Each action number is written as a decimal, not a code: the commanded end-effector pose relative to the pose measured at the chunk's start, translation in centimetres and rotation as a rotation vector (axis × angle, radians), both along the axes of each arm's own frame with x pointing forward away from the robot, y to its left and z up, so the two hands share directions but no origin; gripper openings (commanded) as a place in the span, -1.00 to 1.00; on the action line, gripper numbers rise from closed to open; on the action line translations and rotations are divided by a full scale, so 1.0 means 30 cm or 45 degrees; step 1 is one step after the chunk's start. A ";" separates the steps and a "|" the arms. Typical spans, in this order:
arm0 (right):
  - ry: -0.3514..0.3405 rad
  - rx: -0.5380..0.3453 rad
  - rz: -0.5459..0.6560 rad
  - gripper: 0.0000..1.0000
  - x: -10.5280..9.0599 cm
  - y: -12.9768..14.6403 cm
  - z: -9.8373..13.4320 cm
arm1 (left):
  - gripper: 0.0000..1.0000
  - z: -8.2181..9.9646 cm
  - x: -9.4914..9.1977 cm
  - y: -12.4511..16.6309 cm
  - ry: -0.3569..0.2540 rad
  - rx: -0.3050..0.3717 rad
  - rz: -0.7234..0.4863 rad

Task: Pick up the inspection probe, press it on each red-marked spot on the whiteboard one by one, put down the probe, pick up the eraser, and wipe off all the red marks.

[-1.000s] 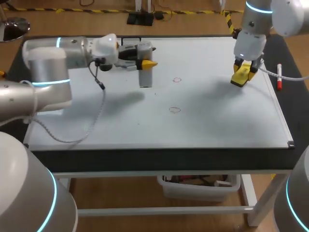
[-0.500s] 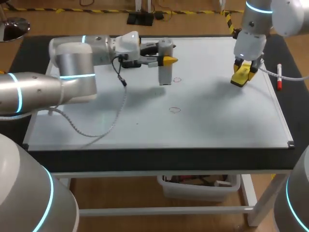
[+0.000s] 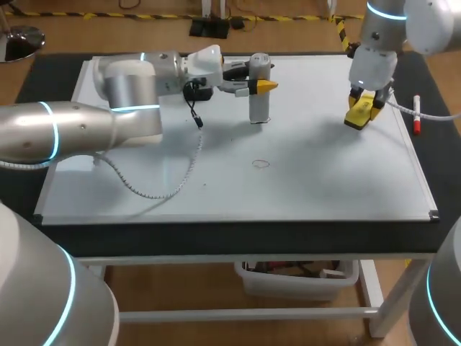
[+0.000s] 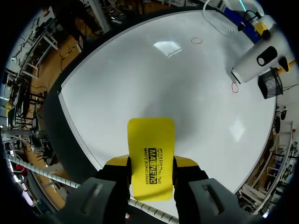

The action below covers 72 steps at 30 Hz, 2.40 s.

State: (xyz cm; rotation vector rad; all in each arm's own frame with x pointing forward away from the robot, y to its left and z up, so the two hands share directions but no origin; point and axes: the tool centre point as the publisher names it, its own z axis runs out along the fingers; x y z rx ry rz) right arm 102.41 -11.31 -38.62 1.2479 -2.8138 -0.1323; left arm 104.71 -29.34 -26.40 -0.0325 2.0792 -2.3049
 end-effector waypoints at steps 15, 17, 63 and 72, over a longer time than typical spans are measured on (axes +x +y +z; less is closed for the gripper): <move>0.003 -0.002 0.003 -1.00 0.004 -0.003 0.002 | -1.00 -0.055 0.075 -0.049 -0.017 -0.044 -0.029; 0.003 -0.002 0.003 -1.00 0.004 -0.003 0.002 | -1.00 -0.056 0.077 -0.049 -0.018 -0.043 -0.030; 0.003 -0.002 0.003 -1.00 0.004 -0.003 0.002 | -1.00 0.147 0.032 0.189 -0.085 -0.038 0.131; 0.003 -0.002 0.003 -1.00 0.004 -0.003 0.002 | -1.00 0.151 0.015 0.415 -0.102 0.004 0.258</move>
